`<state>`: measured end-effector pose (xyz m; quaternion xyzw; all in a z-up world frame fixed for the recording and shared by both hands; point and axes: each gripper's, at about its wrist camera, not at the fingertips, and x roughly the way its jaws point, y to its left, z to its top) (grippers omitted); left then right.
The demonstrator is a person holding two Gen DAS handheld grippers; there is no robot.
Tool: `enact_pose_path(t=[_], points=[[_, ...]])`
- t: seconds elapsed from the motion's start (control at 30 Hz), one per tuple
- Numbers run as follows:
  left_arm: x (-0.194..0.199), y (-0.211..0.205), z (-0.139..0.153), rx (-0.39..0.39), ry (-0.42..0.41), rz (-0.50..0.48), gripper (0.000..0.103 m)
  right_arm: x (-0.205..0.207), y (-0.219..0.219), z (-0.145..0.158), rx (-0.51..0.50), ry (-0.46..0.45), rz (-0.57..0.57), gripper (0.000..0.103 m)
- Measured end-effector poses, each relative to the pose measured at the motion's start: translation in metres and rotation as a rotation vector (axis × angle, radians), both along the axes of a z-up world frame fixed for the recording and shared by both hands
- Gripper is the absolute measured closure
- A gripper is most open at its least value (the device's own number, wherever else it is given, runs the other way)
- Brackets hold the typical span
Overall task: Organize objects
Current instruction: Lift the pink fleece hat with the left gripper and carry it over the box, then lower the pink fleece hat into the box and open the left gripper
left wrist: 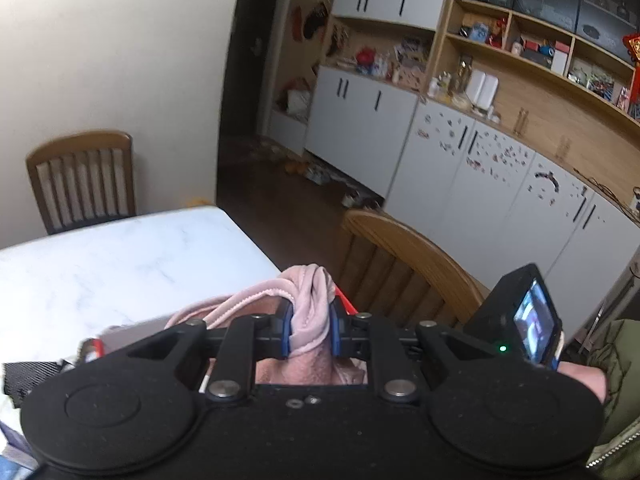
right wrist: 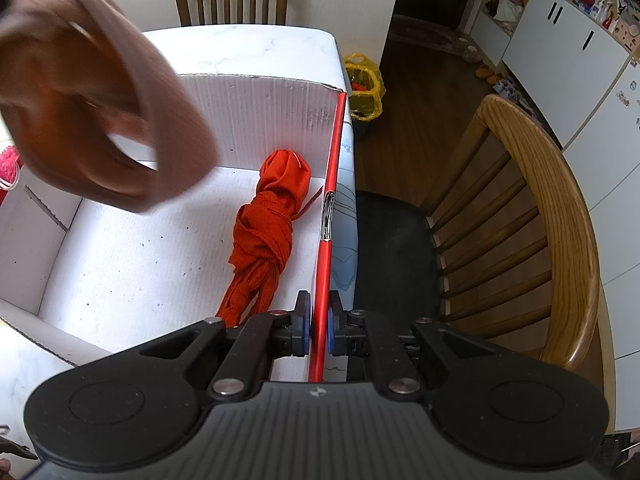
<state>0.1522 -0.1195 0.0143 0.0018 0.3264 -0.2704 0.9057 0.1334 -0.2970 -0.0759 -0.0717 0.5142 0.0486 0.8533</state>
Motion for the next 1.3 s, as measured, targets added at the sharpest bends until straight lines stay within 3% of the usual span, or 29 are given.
enact_pose_path(t=[0.63, 0.97, 1.3], points=[[0.048, -0.044, -0.079, 0.144, 0.176, -0.058, 0.087, 0.001, -0.004, 0.001, 0.013, 0.002, 0.0, 0.096], [0.066, -0.056, -0.123, 0.213, 0.341, -0.09, 0.088, 0.002, -0.004, -0.001, 0.022, 0.004, -0.001, 0.096], [0.081, -0.062, -0.153, 0.221, 0.555, -0.132, 0.085, 0.001, -0.004, -0.001, 0.026, 0.005, -0.002, 0.096]])
